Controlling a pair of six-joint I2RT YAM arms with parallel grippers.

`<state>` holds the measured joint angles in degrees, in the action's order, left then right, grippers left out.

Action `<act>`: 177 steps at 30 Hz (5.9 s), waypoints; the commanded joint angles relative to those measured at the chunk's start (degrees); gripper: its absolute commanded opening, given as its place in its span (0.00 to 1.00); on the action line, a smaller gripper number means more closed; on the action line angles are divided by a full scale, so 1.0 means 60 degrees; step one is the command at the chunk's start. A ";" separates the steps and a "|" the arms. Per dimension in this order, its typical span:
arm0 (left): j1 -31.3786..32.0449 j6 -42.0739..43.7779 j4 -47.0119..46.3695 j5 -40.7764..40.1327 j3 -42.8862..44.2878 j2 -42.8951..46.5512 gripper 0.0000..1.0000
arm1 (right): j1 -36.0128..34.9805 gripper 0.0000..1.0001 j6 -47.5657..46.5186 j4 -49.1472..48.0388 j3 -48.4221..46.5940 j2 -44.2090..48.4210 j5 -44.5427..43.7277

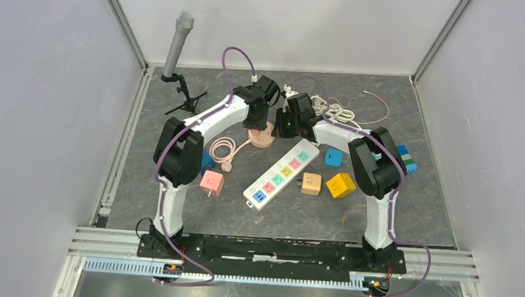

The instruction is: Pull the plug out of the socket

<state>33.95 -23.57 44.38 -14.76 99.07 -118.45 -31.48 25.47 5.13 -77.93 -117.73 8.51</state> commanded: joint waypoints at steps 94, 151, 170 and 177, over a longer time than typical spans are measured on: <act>-0.0209 -0.0813 0.0776 0.4035 0.1419 0.0120 0.02 | -0.0780 0.26 -0.0625 0.1431 -0.0208 -0.1218 -0.1353; -0.0082 -0.1027 0.0139 0.0420 -0.0007 0.0608 0.65 | -0.0356 0.45 -0.0182 -0.0429 0.0624 0.0572 -0.0261; -0.0061 -0.0975 -0.0102 0.0869 0.0045 0.0711 0.20 | -0.0351 0.40 -0.0384 0.0125 0.0244 0.0035 -0.0408; -0.0093 -0.0884 0.0318 0.1359 0.0463 0.1123 0.06 | -0.0356 0.39 -0.0536 0.0527 0.0232 -0.0221 -0.0659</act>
<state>33.08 -29.32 46.13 -10.20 97.95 -116.81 -33.54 24.14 4.12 -75.35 -115.52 6.98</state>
